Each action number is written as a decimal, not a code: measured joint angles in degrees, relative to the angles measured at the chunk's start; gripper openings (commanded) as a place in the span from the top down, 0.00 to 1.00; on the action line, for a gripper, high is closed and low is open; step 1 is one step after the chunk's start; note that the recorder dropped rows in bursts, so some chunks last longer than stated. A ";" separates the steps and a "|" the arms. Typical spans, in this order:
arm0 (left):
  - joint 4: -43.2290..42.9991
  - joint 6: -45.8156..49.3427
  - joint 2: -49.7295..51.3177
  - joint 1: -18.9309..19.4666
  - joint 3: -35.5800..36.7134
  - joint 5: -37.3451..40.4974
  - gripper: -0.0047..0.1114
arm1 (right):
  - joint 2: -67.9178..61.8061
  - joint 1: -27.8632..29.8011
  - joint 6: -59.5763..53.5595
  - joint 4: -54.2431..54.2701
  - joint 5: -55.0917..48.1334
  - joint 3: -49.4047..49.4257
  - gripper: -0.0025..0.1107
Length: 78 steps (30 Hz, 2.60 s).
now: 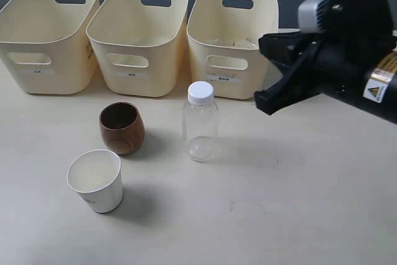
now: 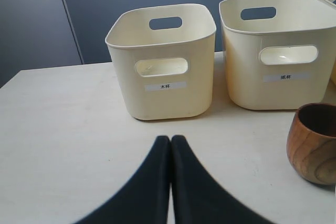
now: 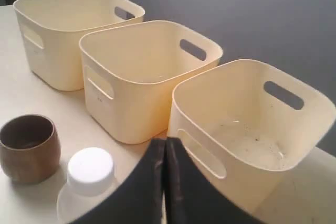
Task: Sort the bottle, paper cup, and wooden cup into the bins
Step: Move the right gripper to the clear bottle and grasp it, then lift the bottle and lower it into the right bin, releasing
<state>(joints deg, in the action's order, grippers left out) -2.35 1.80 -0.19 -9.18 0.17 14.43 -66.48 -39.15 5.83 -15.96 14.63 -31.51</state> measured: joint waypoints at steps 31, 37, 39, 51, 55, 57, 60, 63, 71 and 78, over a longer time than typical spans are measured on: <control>0.00 0.00 0.00 0.00 0.00 0.00 0.96 | -23.59 -0.37 16.71 -18.03 24.26 -0.53 0.24; 0.00 0.00 0.00 0.00 0.00 0.00 0.96 | -25.80 -0.37 15.45 -17.35 26.16 -2.26 0.24; 0.00 0.00 0.00 0.00 0.00 0.00 0.96 | -27.07 -0.37 15.33 -17.25 26.44 -3.34 0.24; 0.00 0.00 0.00 0.00 0.00 0.00 0.96 | -33.30 -0.37 14.96 -16.25 26.55 -6.69 0.34; 0.00 0.00 0.00 0.00 0.00 0.00 0.96 | -33.30 -0.37 14.74 -16.13 26.55 -6.69 0.64; 0.00 0.00 0.00 0.00 0.00 0.00 0.96 | -33.30 -0.37 14.74 -16.04 26.55 -6.69 0.90; 0.00 0.00 0.00 0.00 0.00 0.00 0.96 | -33.30 -0.37 14.74 -16.04 26.55 -6.69 0.96; 0.00 0.00 0.00 0.00 0.00 0.00 0.96 | -33.30 -0.37 14.74 -16.24 26.78 -6.69 0.96; 0.00 0.00 0.00 0.00 0.00 0.00 0.96 | -31.42 -0.37 14.74 -15.84 29.36 -6.69 0.99; 0.00 0.00 0.00 0.00 0.00 0.00 0.96 | -20.98 -0.37 12.81 -8.56 26.39 -7.68 0.99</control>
<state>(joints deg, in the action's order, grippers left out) -2.35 1.80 -0.19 -9.18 0.17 14.43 -87.46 -39.52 18.64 -24.52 41.01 -39.20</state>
